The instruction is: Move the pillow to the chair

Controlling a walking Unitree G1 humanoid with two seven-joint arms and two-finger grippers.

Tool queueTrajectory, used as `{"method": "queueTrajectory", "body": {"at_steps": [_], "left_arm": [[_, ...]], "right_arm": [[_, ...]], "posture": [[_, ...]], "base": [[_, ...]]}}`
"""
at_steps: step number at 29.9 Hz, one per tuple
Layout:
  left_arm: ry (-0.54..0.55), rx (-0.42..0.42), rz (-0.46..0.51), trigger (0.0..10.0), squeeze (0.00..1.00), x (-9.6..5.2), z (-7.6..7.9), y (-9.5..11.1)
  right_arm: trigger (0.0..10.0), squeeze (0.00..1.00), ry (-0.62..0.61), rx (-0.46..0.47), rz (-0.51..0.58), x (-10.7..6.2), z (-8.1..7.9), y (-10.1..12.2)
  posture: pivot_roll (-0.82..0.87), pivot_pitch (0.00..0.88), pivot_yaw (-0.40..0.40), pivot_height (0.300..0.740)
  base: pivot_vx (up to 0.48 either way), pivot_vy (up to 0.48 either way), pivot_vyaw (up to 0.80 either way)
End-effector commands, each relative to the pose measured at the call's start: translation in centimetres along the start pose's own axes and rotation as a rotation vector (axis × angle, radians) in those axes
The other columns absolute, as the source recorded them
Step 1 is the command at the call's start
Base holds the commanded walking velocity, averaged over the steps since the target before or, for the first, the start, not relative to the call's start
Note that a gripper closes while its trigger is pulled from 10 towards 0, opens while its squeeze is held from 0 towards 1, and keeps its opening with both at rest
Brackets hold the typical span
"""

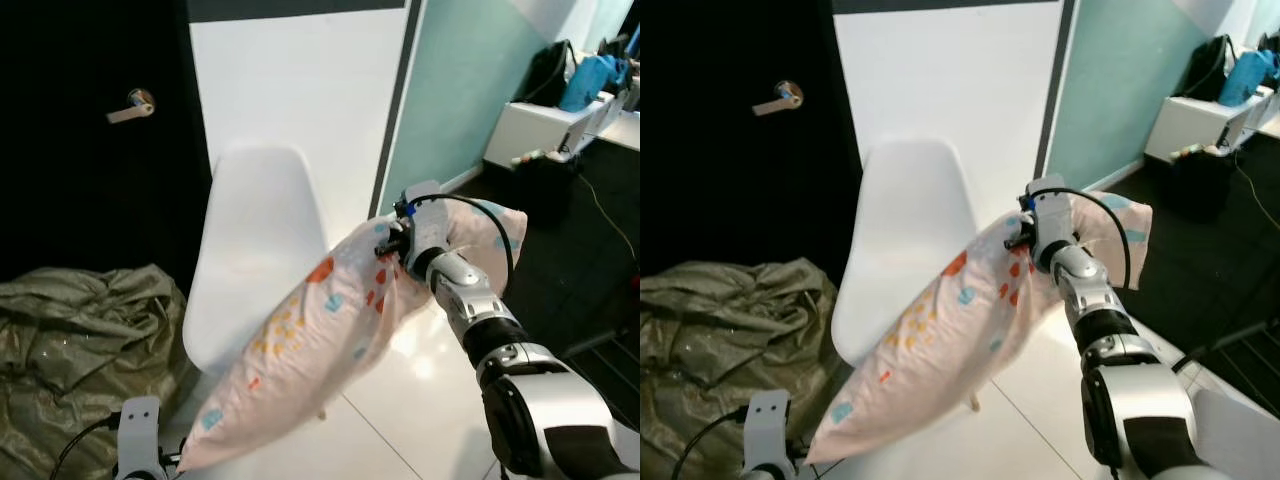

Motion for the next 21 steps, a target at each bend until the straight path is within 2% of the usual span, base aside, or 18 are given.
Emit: {"method": "queueTrajectory", "body": {"at_steps": [1,10,15,21], "left_arm": [[-0.004,0.013,0.004,10.0,0.0,0.0,0.1,0.1],[-0.001,0.017,0.004,10.0,0.0,0.0,0.0,0.1],[0.004,0.016,0.006,10.0,0.0,0.0,0.0,0.0],[0.01,0.012,0.004,10.0,0.0,-0.1,-0.1,-0.2]], "right_arm": [[10.0,0.0,-0.026,-0.017,0.083,0.2,0.9,2.4],[10.0,0.0,-0.028,-0.026,0.076,0.4,0.7,2.8],[10.0,0.0,0.044,0.001,0.152,0.5,-0.1,4.0],[10.0,0.0,0.101,0.01,0.19,0.8,-1.2,4.9]], "posture": [[-0.14,0.022,-0.068,0.74],[-0.14,0.019,-0.066,0.74],[-0.14,0.018,-0.068,0.74],[-0.13,0.0,-0.069,0.74]], "base": [[0.48,0.0,0.0],[0.477,0.0,0.0],[0.475,0.0,0.0],[0.461,0.0,0.8]]}}
Point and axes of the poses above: a point about 5 cm out from each wrist's last joint towards the gripper, its own x axis pointing out of the wrist towards the gripper, its own y axis along the axis of the wrist's last joint, z = x × y, the point moved 3 cm from there along x, pointing out of the wrist towards the gripper, and after that the axes turned 1 degree about -x, right-handed, at the moved point
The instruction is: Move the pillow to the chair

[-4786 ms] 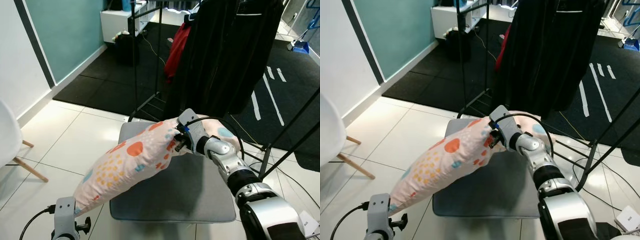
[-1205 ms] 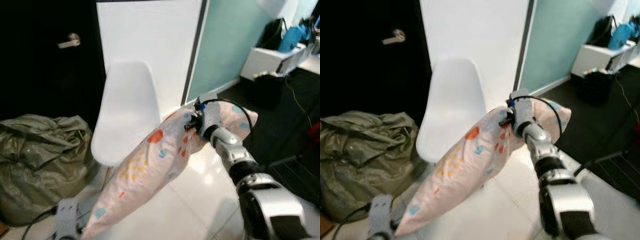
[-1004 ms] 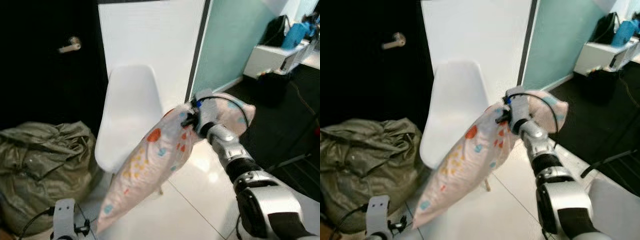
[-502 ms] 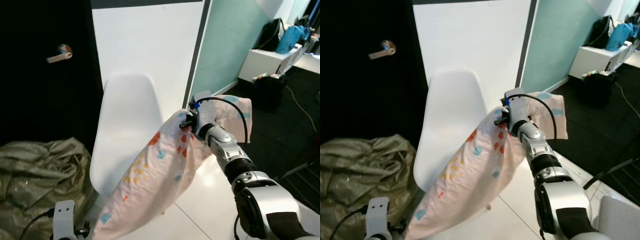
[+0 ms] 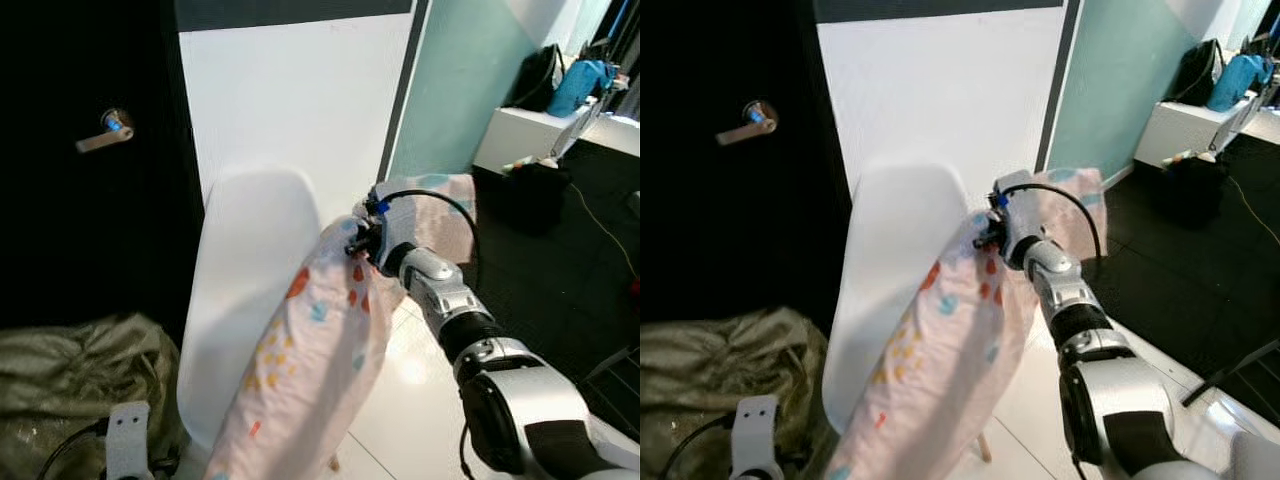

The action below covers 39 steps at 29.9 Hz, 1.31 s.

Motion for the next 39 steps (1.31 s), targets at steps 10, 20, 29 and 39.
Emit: {"method": "queueTrajectory", "body": {"at_steps": [10,20,29,39], "left_arm": [[0.029,-0.008,-0.02,10.0,0.0,-0.2,0.0,-0.7],[0.029,0.003,-0.012,10.0,0.0,-0.3,0.1,-0.7],[0.029,0.004,-0.006,10.0,0.0,-0.5,0.1,-1.1],[0.035,0.01,0.007,10.0,0.0,-1.1,-0.4,-1.8]], "right_arm": [[10.0,0.0,-0.043,-0.017,0.149,0.8,0.7,4.8],[10.0,0.0,-0.128,-0.007,0.156,2.1,0.9,8.4],[10.0,0.0,-0.275,0.209,0.071,2.0,2.1,6.5],[10.0,0.0,-0.595,0.231,-0.201,-2.5,6.4,-2.8]], "posture": [[-0.13,0.01,-0.076,0.74],[-0.11,0.012,-0.083,0.74],[-0.09,0.041,-0.093,0.74],[-0.04,0.102,-0.084,0.74]], "base": [[0.0,0.0,0.63],[0.0,0.0,0.0],[0.0,0.0,0.0],[0.0,0.0,0.0]]}}
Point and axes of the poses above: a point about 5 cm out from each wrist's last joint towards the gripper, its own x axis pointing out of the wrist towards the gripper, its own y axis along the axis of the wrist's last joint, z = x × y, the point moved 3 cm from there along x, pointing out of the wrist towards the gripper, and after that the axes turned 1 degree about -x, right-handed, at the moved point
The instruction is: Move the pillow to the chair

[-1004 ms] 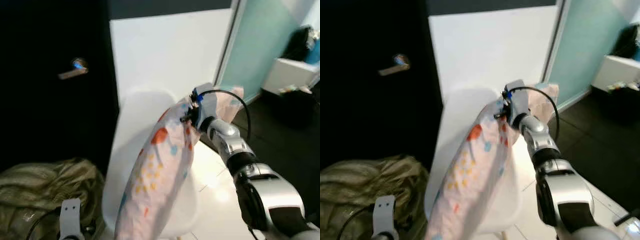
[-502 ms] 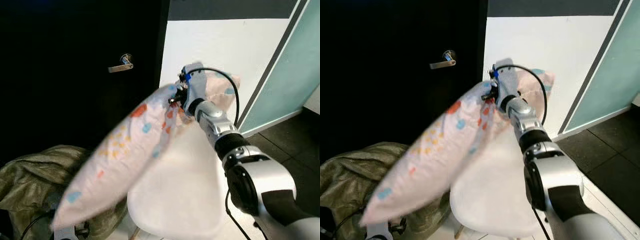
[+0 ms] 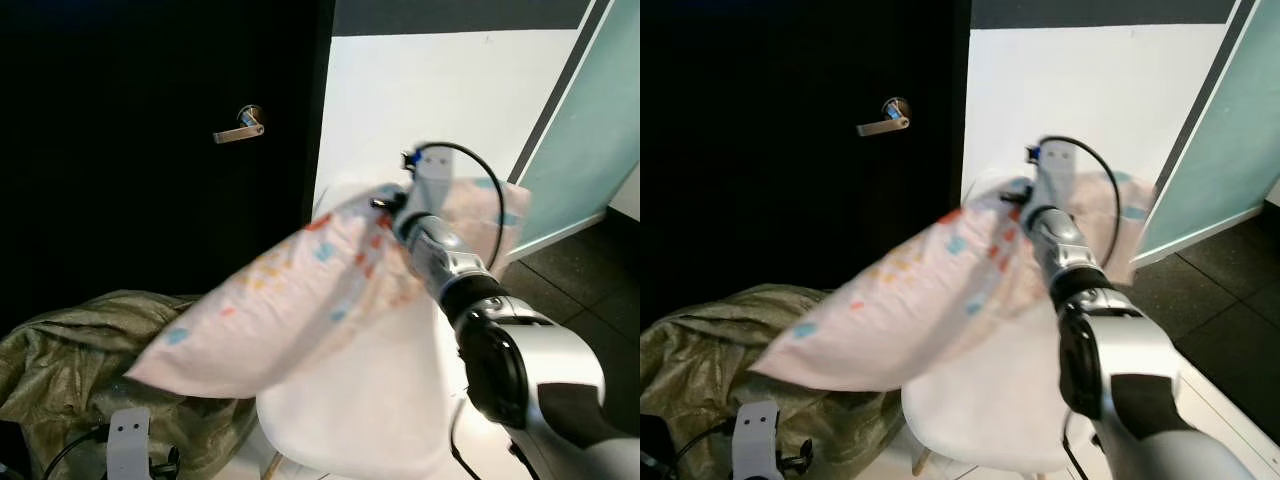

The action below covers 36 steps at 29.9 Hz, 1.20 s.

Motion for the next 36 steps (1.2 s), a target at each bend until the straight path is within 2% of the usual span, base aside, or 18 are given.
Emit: {"method": "queueTrajectory", "body": {"at_steps": [1,3,5,6,10,13,17,20,22,25,27,29,33,36], "left_arm": [[-0.01,0.011,-0.011,10.0,0.0,-0.3,0.1,-0.7],[-0.013,0.02,-0.014,10.0,0.0,-0.5,-0.2,-1.0],[-0.013,0.02,-0.014,10.0,0.0,-0.5,-0.2,-1.0],[-0.015,0.03,-0.018,10.0,0.0,-0.7,-0.6,-1.2],[-0.017,0.039,-0.018,10.0,0.0,-0.7,-0.8,-1.2],[-0.015,0.038,-0.016,10.0,0.0,-0.7,-0.9,-1.2],[-0.017,0.044,-0.014,10.0,0.0,-0.7,-1.0,-1.1],[-0.018,0.043,-0.012,10.0,0.0,-0.6,-0.9,-1.0],[-0.019,0.043,-0.011,10.0,0.0,-0.6,-0.8,-0.9],[-0.021,0.043,-0.01,10.0,0.0,-0.6,-0.7,-0.9],[-0.021,0.043,-0.01,10.0,0.0,-0.6,-0.7,-0.9],[-0.021,0.042,-0.01,10.0,0.0,-0.5,-0.7,-0.8],[-0.021,0.042,-0.01,10.0,0.0,-0.6,-0.7,-0.9],[-0.019,0.041,-0.011,10.0,0.0,-0.6,-0.8,-0.9]], "right_arm": [[10.0,0.0,-0.044,-0.025,-0.039,-0.1,1.0,-1.1],[10.0,0.0,-0.079,-0.055,-0.149,-0.7,2.3,-4.4],[10.0,0.0,-0.079,-0.055,-0.149,-0.7,2.3,-4.4],[10.0,0.0,-0.075,-0.041,-0.192,-1.0,2.5,-5.7],[10.0,0.0,-0.022,0.007,-0.17,-0.8,1.9,-5.0],[10.0,0.0,-0.007,0.01,-0.167,-0.7,1.6,-4.8],[10.0,0.0,0.006,-0.142,-0.242,-0.9,1.5,-5.6],[10.0,0.0,0.06,-0.167,-0.352,-1.5,1.0,-7.8],[10.0,0.0,0.069,-0.176,-0.366,-1.6,0.9,-8.1],[10.0,0.0,0.056,-0.108,-0.34,-1.4,0.9,-7.6],[10.0,0.0,0.056,-0.108,-0.34,-1.4,0.9,-7.6],[10.0,0.0,0.037,-0.008,-0.26,-0.9,1.0,-5.7],[10.0,0.0,0.054,-0.001,-0.231,-0.7,0.7,-4.6],[10.0,0.0,0.083,-0.059,-0.312,-1.0,0.3,-5.8]], "posture": [[-0.04,0.102,-0.084,0.74],[-0.04,0.108,-0.076,0.74],[-0.04,0.108,-0.076,0.74],[-0.04,0.11,-0.063,0.74],[-0.04,0.129,-0.068,0.725],[-0.05,0.122,-0.062,0.72],[-0.04,0.115,-0.057,0.7],[-0.05,0.107,-0.061,0.685],[-0.05,0.102,-0.06,0.68],[-0.05,0.099,-0.061,0.67],[-0.05,0.099,-0.061,0.67],[-0.05,0.099,-0.063,0.66],[-0.05,0.094,-0.066,0.65],[-0.05,0.094,-0.066,0.64]], "base": [[0.0,0.0,0.0],[0.0,0.0,0.0],[0.0,0.0,0.0],[0.0,0.0,0.0],[0.0,0.0,0.0],[0.0,0.0,0.0],[0.0,0.0,0.0],[0.0,0.0,0.0],[0.0,0.0,0.0],[0.0,0.0,0.0],[0.0,0.0,0.0],[0.0,0.0,0.0],[0.0,0.0,0.0],[0.0,0.0,0.0]]}}
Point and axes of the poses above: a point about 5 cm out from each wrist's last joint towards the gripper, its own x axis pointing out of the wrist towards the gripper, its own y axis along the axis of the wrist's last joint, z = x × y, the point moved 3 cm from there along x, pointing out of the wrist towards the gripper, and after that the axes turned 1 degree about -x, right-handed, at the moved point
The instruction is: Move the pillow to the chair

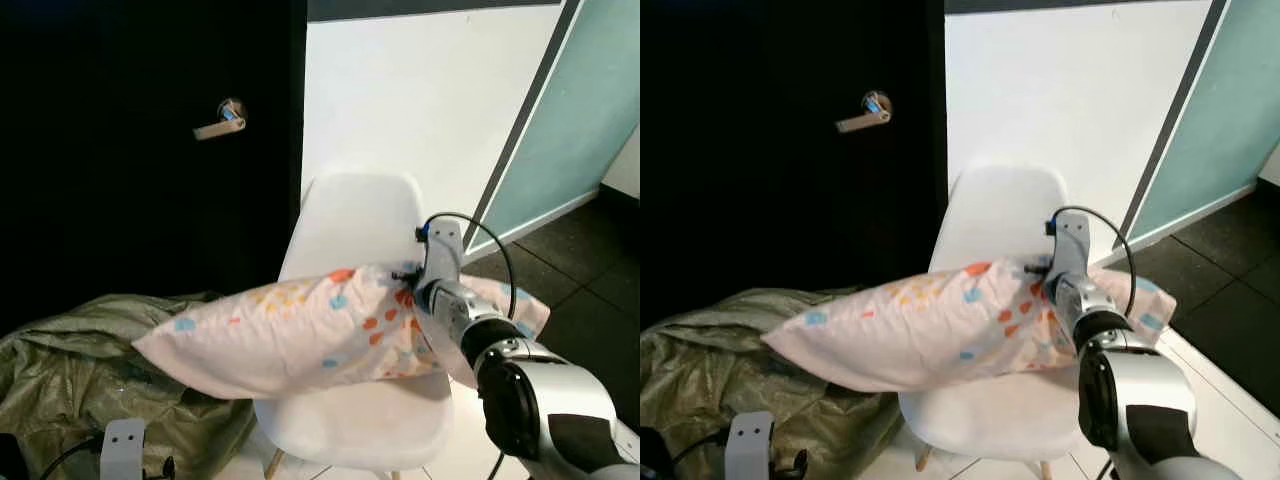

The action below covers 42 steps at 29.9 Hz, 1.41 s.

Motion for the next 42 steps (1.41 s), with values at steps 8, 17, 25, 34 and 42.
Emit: {"method": "queueTrajectory", "body": {"at_steps": [8,17,25,34,42], "left_arm": [[-0.003,0.011,-0.006,10.0,0.0,-0.1,-0.1,-0.3],[-0.002,0.009,-0.006,10.0,0.0,-0.1,0.0,-0.2],[-0.001,0.005,-0.003,10.0,0.0,0.0,0.1,-0.1],[-0.002,0.006,0.0,10.0,0.0,0.0,0.1,0.0],[0.002,0.009,0.003,10.0,0.0,0.1,0.0,0.1]], "right_arm": [[10.0,0.0,0.086,-0.05,-0.208,-0.2,-0.4,-3.9],[10.0,0.0,0.29,-0.178,-0.435,-1.5,-0.4,-9.4],[10.0,0.0,0.303,-0.18,-0.556,-2.4,0.0,-13.3],[10.0,0.0,0.206,-0.015,-0.439,-1.7,-1.2,-13.4],[10.0,0.0,0.012,0.284,-0.152,-0.2,-0.8,-8.1]], "posture": [[-0.06,0.101,-0.065,0.62],[-0.07,0.091,-0.074,0.59],[-0.08,0.084,-0.08,0.565],[-0.07,0.089,-0.075,0.556],[-0.07,0.095,-0.073,0.556]], "base": [[0.0,0.0,0.0],[0.0,0.0,0.0],[0.0,0.0,0.0],[0.0,0.0,0.0],[0.0,0.0,0.0]]}}
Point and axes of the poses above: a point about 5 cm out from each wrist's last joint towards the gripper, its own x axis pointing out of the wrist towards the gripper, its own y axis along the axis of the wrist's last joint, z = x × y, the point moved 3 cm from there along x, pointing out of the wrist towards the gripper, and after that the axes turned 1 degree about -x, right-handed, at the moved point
